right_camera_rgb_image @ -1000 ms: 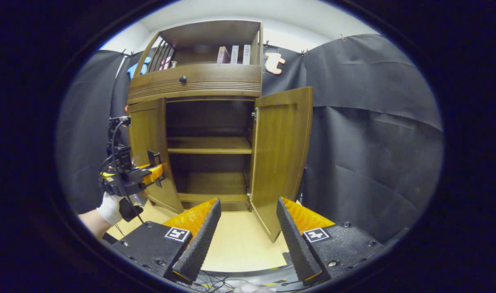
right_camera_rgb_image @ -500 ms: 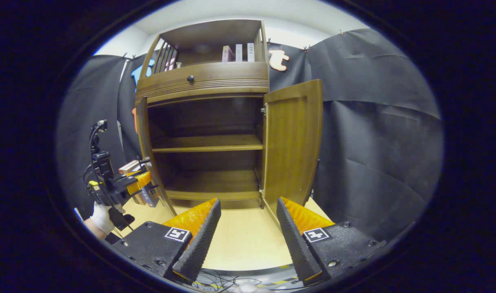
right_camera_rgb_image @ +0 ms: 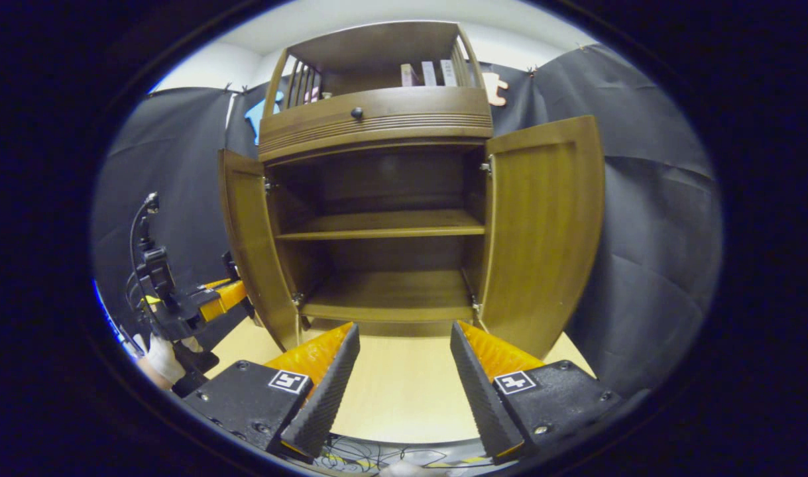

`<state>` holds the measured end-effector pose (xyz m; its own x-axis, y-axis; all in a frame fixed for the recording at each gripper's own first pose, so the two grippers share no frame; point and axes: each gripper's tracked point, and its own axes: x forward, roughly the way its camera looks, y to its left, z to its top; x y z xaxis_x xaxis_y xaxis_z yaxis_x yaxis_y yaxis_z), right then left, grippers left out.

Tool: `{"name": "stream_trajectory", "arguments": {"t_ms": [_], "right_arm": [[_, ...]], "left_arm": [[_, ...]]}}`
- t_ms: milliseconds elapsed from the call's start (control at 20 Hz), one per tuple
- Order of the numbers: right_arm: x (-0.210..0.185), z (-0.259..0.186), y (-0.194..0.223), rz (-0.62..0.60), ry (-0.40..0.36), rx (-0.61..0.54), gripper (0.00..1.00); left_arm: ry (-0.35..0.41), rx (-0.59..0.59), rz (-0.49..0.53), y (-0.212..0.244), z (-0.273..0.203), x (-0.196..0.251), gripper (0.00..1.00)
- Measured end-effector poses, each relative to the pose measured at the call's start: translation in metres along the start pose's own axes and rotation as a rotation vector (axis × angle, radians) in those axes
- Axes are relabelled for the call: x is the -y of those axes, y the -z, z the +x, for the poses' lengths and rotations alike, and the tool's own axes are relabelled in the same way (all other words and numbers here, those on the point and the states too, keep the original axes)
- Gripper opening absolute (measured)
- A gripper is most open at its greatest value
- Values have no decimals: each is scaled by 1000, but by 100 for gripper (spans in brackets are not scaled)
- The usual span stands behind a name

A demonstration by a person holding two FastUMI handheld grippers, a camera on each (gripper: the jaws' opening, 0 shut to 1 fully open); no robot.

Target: Open the right door of the double-door shoe cabinet with the right hand, and open the left door with the left hand.

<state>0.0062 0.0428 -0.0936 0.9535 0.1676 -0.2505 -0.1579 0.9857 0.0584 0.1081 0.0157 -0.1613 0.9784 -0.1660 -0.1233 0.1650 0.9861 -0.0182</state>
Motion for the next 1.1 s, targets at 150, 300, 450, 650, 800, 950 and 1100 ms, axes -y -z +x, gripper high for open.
{"name": "stream_trajectory", "arguments": {"t_ms": [150, 300, 450, 650, 800, 950, 1100], "right_arm": [[-13, 10, -6, -4, -35, 8, 90], [-25, 17, -8, -14, -62, 8, 87], [-32, 21, -7, -24, -85, 2, 87], [-42, 24, -4, -27, -114, -7, 87], [-43, 22, -5, -34, -126, -4, 90], [-38, 22, -2, -30, -126, -11, 87], [-33, 21, -1, -24, -124, -15, 87]], "left_arm": [[-14, -8, -19, 5, -6, -10, 6], [-44, 3, -3, 4, -12, -28, 10], [-60, 4, -23, 6, -18, -43, 1], [-80, 16, -27, 8, -24, -64, 1], [-94, 32, -22, 9, -28, -85, 0], [-92, 36, -16, 10, -29, -104, 0], [-64, 39, -22, 10, -30, -113, 0]]}}
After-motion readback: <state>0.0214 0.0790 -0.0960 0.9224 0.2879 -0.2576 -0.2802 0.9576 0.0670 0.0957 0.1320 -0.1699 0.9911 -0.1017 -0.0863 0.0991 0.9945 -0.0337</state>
